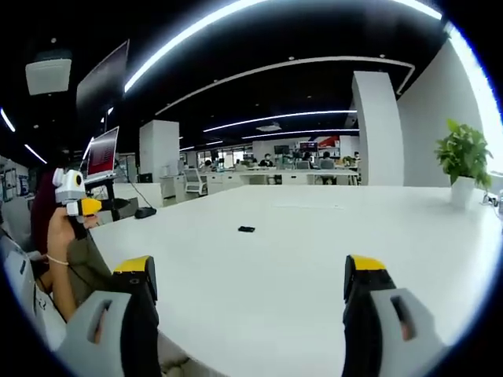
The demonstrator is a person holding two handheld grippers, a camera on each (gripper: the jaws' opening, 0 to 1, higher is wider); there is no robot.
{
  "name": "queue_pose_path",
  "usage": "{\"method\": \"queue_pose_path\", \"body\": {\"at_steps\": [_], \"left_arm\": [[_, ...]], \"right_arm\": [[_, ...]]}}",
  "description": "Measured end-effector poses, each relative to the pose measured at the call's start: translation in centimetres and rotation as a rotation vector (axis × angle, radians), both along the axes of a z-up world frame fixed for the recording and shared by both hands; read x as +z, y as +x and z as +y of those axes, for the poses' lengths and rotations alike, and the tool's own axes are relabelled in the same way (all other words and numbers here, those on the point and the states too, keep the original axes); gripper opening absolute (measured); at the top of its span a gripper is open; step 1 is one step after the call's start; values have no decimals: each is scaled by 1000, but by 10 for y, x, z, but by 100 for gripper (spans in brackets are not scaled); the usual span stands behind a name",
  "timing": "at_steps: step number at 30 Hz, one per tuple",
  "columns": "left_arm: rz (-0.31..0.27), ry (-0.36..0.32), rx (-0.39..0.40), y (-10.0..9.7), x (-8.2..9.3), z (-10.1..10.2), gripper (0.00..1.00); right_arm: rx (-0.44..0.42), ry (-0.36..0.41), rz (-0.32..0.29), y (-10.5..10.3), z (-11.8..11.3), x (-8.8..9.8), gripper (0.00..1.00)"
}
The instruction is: Snap the two parts of the plastic buckle together until the buckle closes and remains connected.
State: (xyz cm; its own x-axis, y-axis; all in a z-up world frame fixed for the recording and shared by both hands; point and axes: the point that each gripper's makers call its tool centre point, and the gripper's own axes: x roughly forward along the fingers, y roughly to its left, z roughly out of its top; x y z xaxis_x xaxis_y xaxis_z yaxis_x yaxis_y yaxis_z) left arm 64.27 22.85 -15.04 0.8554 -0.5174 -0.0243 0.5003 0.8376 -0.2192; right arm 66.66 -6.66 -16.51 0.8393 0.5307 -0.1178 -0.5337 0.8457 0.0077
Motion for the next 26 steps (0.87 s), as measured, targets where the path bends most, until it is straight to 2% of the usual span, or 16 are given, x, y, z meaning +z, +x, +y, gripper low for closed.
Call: {"method": "queue_pose_path", "body": {"at_steps": [26], "left_arm": [[37,34,-40,-2,-12,-9,99]], "right_arm": [[0,-2,10,-3,-2,-5,100]]}}
